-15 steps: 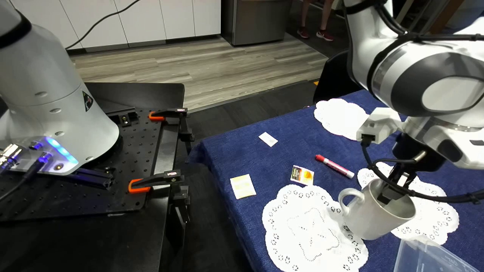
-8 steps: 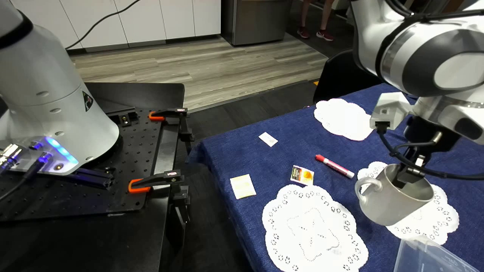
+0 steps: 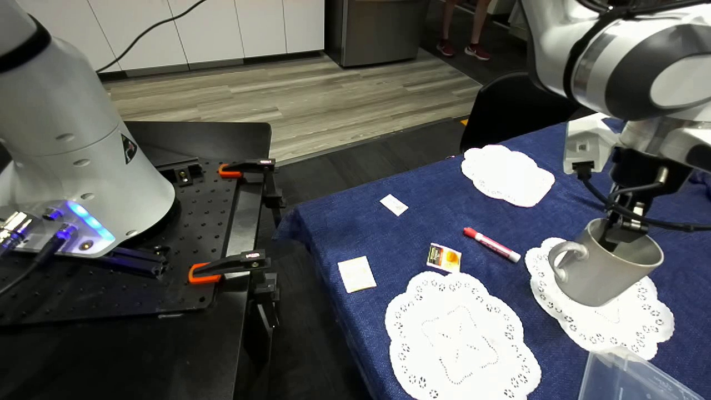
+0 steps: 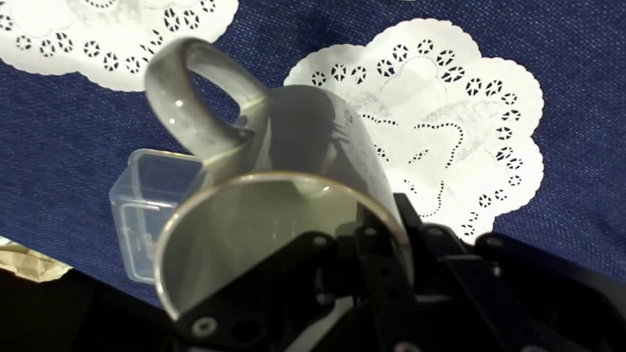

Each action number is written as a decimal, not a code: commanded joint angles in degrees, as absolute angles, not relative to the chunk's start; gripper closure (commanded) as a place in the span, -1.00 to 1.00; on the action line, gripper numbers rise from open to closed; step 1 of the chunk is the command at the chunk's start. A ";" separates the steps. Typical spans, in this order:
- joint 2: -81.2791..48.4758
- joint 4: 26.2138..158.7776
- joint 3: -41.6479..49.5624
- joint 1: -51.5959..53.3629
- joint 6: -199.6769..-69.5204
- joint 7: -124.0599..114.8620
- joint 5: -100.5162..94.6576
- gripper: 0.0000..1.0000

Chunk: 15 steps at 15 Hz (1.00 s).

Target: Move the white mug to the right white mat

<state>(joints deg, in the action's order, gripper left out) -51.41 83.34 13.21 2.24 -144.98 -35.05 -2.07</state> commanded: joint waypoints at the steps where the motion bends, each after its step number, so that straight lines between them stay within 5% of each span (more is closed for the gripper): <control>1: -54.96 76.01 12.91 1.87 -141.57 -32.99 -1.76 0.95; 15: -64.28 64.49 11.56 0.00 -137.15 -30.21 -0.79 0.95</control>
<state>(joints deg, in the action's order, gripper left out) -62.85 68.83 12.32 1.06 -140.58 -32.65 -1.83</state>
